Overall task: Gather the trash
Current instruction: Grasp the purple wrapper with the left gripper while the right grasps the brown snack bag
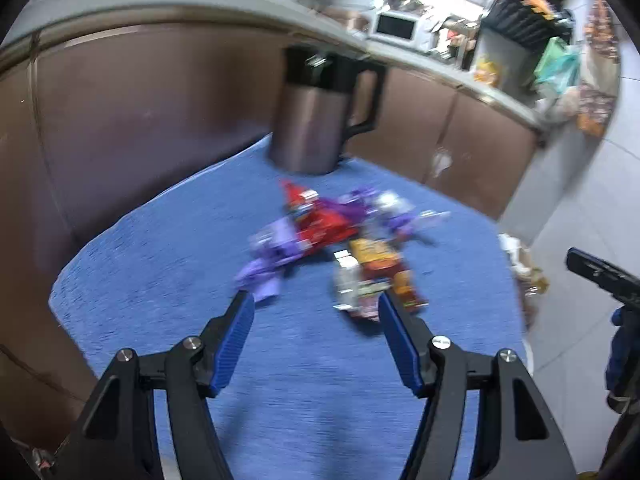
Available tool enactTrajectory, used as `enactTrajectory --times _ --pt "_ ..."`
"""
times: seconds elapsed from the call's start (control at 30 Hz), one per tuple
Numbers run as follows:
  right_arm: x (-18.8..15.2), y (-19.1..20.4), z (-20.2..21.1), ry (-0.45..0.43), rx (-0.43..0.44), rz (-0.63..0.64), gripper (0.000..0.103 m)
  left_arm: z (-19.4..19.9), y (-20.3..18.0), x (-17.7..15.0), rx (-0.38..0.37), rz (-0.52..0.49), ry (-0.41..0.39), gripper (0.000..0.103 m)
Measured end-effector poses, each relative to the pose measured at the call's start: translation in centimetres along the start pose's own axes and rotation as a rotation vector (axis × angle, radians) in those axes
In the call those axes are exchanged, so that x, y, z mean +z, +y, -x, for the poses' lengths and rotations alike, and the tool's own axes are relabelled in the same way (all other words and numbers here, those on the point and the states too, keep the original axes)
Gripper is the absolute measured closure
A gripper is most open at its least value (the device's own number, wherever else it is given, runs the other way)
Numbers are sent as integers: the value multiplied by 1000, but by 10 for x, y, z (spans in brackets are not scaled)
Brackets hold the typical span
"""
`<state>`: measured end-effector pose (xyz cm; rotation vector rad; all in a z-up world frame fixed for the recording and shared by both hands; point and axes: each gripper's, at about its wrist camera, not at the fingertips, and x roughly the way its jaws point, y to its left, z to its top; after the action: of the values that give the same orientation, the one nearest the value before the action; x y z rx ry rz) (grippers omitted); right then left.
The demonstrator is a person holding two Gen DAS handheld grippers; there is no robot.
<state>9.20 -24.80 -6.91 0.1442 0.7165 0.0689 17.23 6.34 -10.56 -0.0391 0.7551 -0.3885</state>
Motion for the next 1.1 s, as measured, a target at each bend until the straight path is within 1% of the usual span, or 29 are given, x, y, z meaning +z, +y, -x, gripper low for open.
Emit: enactTrajectory --times 0.13,0.3,0.47,0.57,0.63,0.67,0.7,0.73,0.77,0.8,0.83,0.87,0.9,0.93,0.97,1.1 --pt "6 27 -52 85 85 39 40 -35 27 -2 23 31 64 40" --pt "9 54 -117 184 184 64 40 -74 37 4 38 31 105 40" --pt "13 67 -170 242 242 48 40 -109 36 17 44 12 118 40" --pt "13 68 -191 269 244 38 40 -125 36 18 55 -4 130 40" --pt "10 69 -202 291 252 29 41 -134 37 16 41 6 148 41" --pt "9 67 -206 301 262 21 44 -138 38 15 35 14 156 42" --pt "7 67 -210 312 273 12 46 -139 39 13 33 19 159 47" --pt "5 66 -212 319 280 8 53 -140 41 14 33 22 159 52" --pt "3 66 -214 325 288 5 61 -137 41 13 30 28 153 54" --pt "2 66 -216 327 295 4 64 -135 42 12 23 36 150 59" --pt "-1 67 -215 325 313 2 69 -133 43 12 20 39 151 64" --pt "-2 67 -214 321 321 1 74 -132 44 10 16 43 154 66" --pt "-3 68 -210 314 328 4 75 -129 47 7 12 44 154 71" --pt "-5 69 -208 309 334 9 80 -127 47 5 7 46 152 78" --pt "-6 71 -204 301 340 18 86 -124 47 4 -4 50 152 81" --pt "-9 81 -185 269 343 58 93 -109 48 -2 -13 60 139 83"
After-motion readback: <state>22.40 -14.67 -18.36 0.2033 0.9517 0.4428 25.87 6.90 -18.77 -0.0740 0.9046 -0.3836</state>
